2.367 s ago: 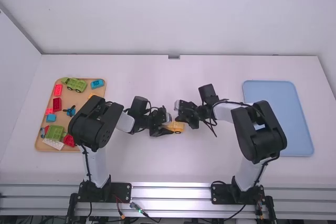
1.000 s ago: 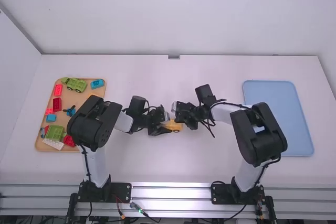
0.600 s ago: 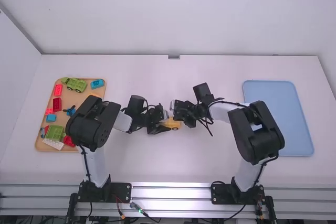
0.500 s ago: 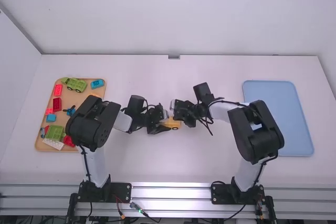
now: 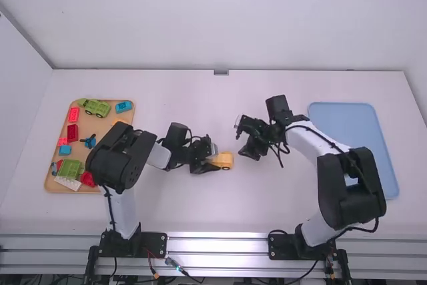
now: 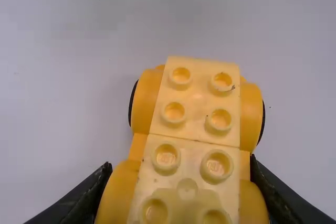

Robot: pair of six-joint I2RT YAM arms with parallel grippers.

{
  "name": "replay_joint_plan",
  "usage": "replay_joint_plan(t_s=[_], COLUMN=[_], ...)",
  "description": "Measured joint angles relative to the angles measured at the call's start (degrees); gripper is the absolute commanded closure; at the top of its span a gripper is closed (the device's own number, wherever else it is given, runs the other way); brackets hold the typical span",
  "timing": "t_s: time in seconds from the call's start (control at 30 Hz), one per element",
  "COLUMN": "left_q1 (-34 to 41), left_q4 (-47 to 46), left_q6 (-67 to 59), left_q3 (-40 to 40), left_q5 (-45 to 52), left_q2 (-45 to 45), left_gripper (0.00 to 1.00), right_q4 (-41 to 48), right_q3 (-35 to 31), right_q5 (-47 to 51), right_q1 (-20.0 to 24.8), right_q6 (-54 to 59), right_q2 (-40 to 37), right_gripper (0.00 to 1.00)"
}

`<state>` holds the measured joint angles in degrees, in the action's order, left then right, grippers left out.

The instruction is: Assemble lego blocks to make yellow taxi

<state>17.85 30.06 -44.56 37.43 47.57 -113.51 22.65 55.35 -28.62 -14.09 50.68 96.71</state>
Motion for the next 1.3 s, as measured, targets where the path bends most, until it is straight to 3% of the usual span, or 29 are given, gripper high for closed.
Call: replay_joint_plan(t_s=[0.1, 0.13, 0.17, 0.2, 0.53, 0.77, 0.9, 1.03, 1.17, 1.27, 1.3], left_q1=[0.00, 0.02, 0.02, 0.00, 0.00, 0.00, -0.39, -1.29, -1.46, -2.82, -3.13], left_q4=[0.04, 0.04, 0.02, -0.07, -2.40, -21.92, -38.12, -48.37, -47.23, -42.12, -41.86], left_q6=[0.59, 0.94, 1.22, 1.51, 1.60, 2.95, 3.04, 3.08, 9.57, 26.43, 28.24], left_q3=[0.00, 0.00, 0.00, 0.00, 0.02, 1.46, 7.21, 11.13, 11.69, 12.24, 12.44], left_q5=[0.17, 0.17, 0.42, 0.50, 0.76, -7.32, -14.60, -22.84, -35.21, -53.02, -55.01], left_q2=[0.00, 0.00, 0.00, 0.00, 1.07, 13.05, 23.71, 32.46, 38.86, 42.10, 42.18], left_gripper=[0.46, 0.34, 0.07, 0.01, 0.01, 0.01, 0.01, 0.01, 0.01, 0.01, 0.01], right_q4=[-0.04, 0.00, -0.09, -0.02, -0.66, -1.18, -1.38, -1.60, -1.86, -2.51, -2.60], right_q3=[0.04, 0.04, 0.04, 0.04, 0.04, 0.04, 0.04, 0.04, 0.04, 0.04, 0.04], right_q5=[4.85, 6.19, 7.43, 7.78, 10.25, 10.54, 10.84, 10.84, 10.86, 11.67, 11.82], right_q1=[1.51, 1.90, 2.19, 2.29, 2.47, 2.47, 1.95, 0.52, -0.55, -1.14, -1.14], right_q6=[-4.26, -5.46, -6.84, -7.17, -10.03, -10.23, -10.08, -10.10, -10.16, -10.16, -10.21], right_q2=[-0.13, -0.13, -0.13, -0.15, -0.13, -0.13, -0.13, -0.15, -0.15, -0.15, -0.15], right_gripper=[0.01, 0.01, 0.01, 0.01, 0.01, 0.01, 0.01, 0.01, 0.01, 0.01, 0.01])
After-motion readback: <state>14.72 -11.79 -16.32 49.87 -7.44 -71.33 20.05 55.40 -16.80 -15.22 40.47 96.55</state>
